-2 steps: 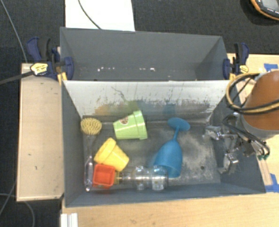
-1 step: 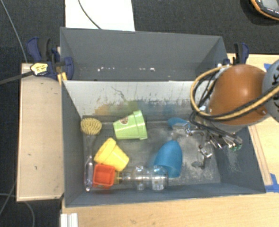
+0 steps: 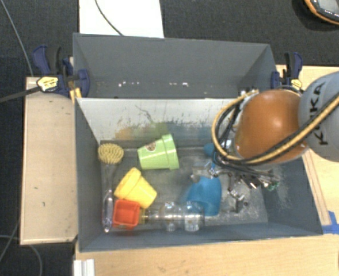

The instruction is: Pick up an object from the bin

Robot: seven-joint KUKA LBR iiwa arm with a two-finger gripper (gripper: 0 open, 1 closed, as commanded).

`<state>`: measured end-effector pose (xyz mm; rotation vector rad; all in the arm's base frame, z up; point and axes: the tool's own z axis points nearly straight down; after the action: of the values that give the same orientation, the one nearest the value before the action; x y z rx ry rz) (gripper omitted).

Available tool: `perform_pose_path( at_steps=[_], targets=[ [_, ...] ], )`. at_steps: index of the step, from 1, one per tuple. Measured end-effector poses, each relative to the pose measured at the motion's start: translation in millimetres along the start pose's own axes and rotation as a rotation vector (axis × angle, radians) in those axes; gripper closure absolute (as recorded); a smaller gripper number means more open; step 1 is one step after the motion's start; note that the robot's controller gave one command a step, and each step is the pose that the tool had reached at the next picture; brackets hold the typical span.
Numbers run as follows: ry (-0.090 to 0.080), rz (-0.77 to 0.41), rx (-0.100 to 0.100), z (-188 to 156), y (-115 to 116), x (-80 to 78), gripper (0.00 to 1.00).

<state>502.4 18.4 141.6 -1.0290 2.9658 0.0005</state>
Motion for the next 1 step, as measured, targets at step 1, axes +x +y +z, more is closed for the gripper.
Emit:
perform_pose_path(
  at_steps=[1],
  targets=[
    [-0.003,-0.348,0.002,72.9,35.0,-20.6,0.0]
  ],
)
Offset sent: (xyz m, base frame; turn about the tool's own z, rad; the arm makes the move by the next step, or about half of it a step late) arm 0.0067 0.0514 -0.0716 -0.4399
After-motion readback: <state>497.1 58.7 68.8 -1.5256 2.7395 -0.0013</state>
